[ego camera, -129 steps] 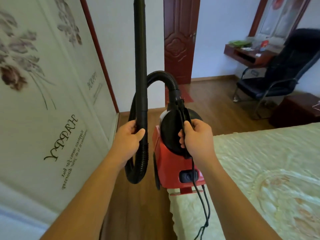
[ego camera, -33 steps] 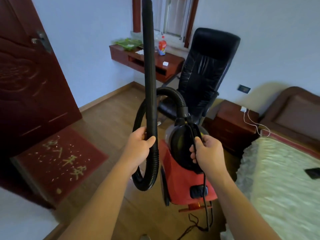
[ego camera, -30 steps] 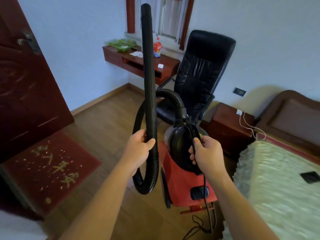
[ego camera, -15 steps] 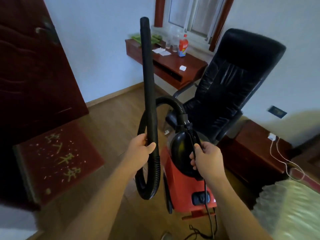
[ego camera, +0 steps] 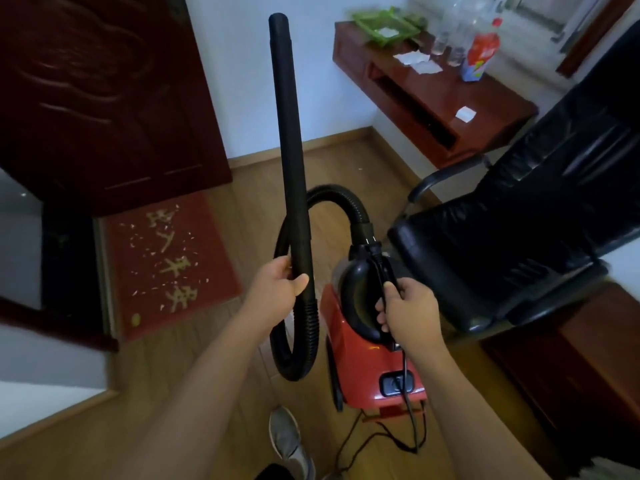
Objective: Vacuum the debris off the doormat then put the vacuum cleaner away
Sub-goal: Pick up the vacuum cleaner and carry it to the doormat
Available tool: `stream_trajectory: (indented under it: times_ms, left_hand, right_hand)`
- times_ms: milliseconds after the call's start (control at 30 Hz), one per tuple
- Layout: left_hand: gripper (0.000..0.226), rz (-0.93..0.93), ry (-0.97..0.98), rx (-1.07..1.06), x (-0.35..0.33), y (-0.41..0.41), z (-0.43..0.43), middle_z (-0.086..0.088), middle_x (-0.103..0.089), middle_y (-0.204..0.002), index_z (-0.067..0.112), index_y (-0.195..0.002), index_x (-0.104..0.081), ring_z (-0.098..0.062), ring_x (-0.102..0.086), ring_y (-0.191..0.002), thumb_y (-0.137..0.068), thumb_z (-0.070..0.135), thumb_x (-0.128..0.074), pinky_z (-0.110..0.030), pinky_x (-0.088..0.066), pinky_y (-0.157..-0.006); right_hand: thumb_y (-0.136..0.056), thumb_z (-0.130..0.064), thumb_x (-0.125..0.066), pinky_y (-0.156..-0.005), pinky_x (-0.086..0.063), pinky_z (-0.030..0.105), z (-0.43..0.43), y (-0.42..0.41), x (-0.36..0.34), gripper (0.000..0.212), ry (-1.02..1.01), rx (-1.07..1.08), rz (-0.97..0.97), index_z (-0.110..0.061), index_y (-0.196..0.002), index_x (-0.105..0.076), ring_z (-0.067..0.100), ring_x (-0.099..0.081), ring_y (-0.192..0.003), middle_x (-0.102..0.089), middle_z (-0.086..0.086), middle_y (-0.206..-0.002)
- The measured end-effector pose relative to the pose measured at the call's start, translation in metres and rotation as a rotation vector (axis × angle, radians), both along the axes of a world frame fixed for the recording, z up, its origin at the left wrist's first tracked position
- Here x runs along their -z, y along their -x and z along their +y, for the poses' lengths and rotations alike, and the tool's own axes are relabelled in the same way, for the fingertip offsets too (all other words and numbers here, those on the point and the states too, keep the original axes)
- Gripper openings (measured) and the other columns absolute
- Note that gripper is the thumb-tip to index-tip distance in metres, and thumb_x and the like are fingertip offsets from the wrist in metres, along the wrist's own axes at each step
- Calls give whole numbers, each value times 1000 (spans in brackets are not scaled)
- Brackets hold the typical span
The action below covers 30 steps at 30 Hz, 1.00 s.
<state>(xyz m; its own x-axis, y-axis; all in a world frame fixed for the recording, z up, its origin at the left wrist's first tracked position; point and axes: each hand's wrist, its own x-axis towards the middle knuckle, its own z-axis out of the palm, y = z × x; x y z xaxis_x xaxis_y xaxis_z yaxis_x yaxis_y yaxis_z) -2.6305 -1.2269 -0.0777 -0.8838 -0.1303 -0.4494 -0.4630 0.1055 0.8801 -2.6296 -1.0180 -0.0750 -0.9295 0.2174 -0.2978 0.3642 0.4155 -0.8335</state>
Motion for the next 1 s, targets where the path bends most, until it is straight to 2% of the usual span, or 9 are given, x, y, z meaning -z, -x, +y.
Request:
stream_trajectory:
  times_ms: [133, 233, 367, 433, 633, 700, 767, 867, 1000]
  left_hand:
    - [29, -25, 10, -23, 28, 45, -18, 5, -72, -109, 34, -106, -65, -16, -67, -107, -99, 6, -61, -49, -52, -103]
    - [28, -35, 29, -43, 48, 78, -28, 6, -72, -107, 32, -106, -64, -12, -67, -104, -99, 5, -61, -43, -52, -100]
    - [29, -55, 56, -58, 72, 117, -37, 12, -69, -107, 28, -116, -63, -4, -64, -101, -99, 4, -60, -30, -49, -85]
    - [31, -71, 60, -67, 84, 138, -40, 12, -69, -107, 25, -121, -63, -4, -64, -102, -99, 3, -61, -28, -49, -83]
    - [36, -110, 103, -103, 122, 201, -46, 9, -69, -115, 21, -128, -62, 6, -60, -93, -99, 1, -59, -16, -44, -73]
    - [39, -123, 117, -117, 137, 220, -49, 8, -67, -122, 19, -134, -61, 6, -60, -96, -99, 2, -59, -17, -44, -76]
    - [42, -133, 124, -136, 151, 237, -55, 7, -67, -128, 18, -140, -58, -1, -63, -104, -100, 4, -59, -20, -47, -82]
    - [44, -139, 126, -177, 172, 258, -64, 8, -67, -127, 20, -140, -58, -6, -63, -108, -100, 3, -59, -18, -46, -78]
    - [44, -149, 118, -225, 198, 277, -80, 12, -67, -120, 21, -140, -58, 4, -60, -98, -100, 2, -58, -14, -42, -72]
  right_hand:
    - [-103, -16, -50, -47, -49, 28, -19, 52, 30, 22, -26, -38, -19, -11, -86, -64, 10, -57, -46, -64, 5, -65]
    - [-103, -16, -50, -43, -48, 25, -30, 90, 50, 22, -41, -54, -37, -11, -87, -64, 6, -55, -42, -65, 4, -64]
    - [-103, -16, -50, -46, -50, 29, -40, 136, 76, 22, -36, -84, -53, -12, -87, -65, 7, -57, -44, -66, 4, -65]
    - [-103, -17, -50, -47, -50, 29, -44, 161, 89, 23, -31, -99, -61, -13, -85, -64, 7, -57, -44, -65, 3, -64]
    - [-104, -20, -48, -44, -47, 20, -56, 237, 139, 25, -25, -168, -97, -16, -86, -64, 4, -58, -47, -66, 1, -66]
    - [-105, -22, -48, -48, -51, 24, -62, 262, 159, 24, -31, -198, -104, -19, -88, -64, 4, -61, -50, -67, 0, -68]
    - [-105, -22, -48, -56, -57, 35, -69, 285, 176, 23, -27, -227, -111, -21, -89, -64, 9, -63, -55, -68, 1, -70]
    - [-104, -23, -48, -62, -59, 43, -82, 317, 199, 22, -25, -270, -118, -21, -89, -64, 15, -66, -62, -68, 2, -72]
    - [-104, -23, -48, -64, -60, 45, -103, 352, 226, 23, -40, -314, -112, -22, -87, -63, 17, -67, -64, -68, 1, -73]
